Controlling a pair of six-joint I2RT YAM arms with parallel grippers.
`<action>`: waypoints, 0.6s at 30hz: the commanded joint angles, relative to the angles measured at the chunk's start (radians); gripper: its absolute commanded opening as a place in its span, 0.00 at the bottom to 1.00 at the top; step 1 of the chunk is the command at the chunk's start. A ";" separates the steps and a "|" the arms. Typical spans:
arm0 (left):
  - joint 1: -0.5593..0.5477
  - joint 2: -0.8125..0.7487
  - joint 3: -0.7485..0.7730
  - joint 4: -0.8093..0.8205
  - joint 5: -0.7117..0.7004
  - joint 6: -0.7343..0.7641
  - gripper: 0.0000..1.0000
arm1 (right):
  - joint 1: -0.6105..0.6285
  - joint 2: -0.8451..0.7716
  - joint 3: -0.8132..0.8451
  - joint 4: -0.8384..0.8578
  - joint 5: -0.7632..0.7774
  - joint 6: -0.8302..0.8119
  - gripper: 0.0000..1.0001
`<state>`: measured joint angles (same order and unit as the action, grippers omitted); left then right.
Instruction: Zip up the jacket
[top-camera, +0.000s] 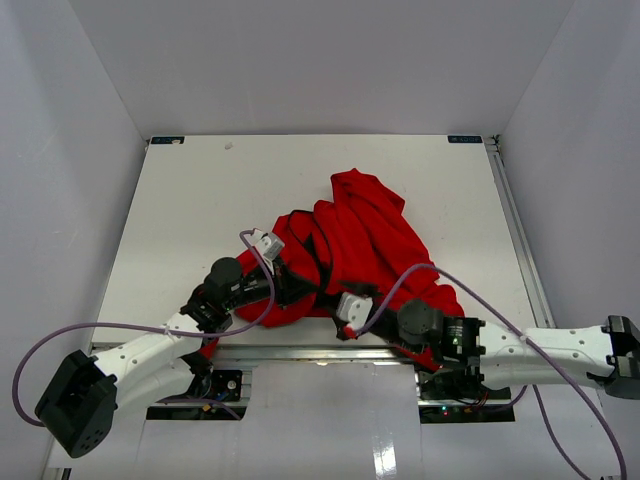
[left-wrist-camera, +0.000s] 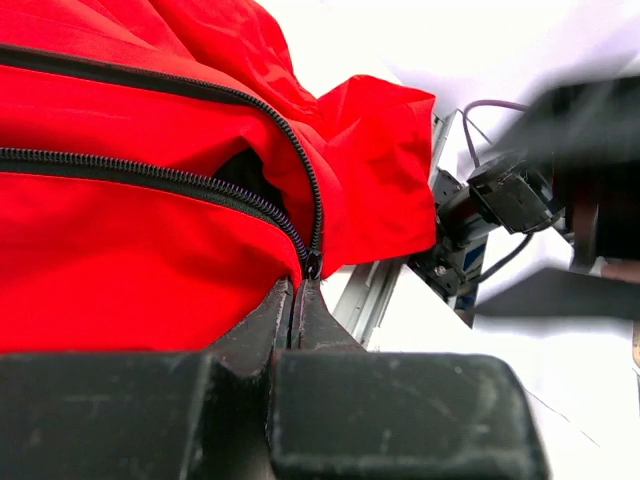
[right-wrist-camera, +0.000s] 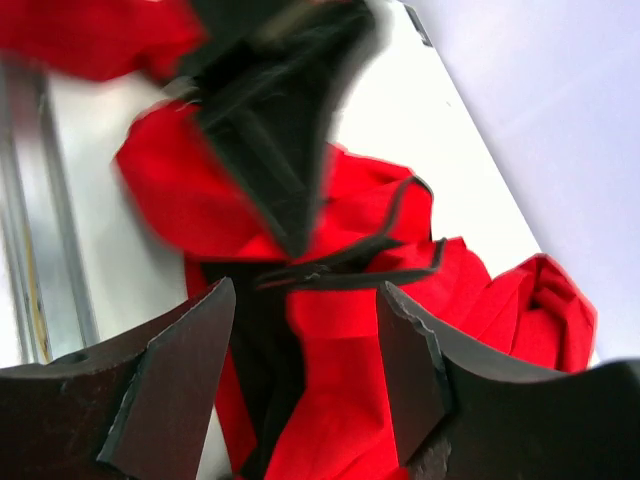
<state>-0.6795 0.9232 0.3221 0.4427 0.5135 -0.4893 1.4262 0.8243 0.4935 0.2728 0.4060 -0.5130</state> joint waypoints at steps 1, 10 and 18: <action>0.009 0.009 0.034 0.028 0.056 -0.011 0.00 | 0.166 0.077 0.017 0.125 0.262 -0.234 0.65; 0.014 -0.001 0.022 0.065 0.098 -0.020 0.00 | 0.254 0.274 -0.012 0.330 0.443 -0.472 0.58; 0.014 -0.016 0.010 0.069 0.097 -0.024 0.00 | 0.202 0.323 -0.040 0.349 0.359 -0.446 0.56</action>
<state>-0.6693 0.9312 0.3244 0.4798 0.5883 -0.5068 1.6563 1.1190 0.4701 0.5258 0.7826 -0.9478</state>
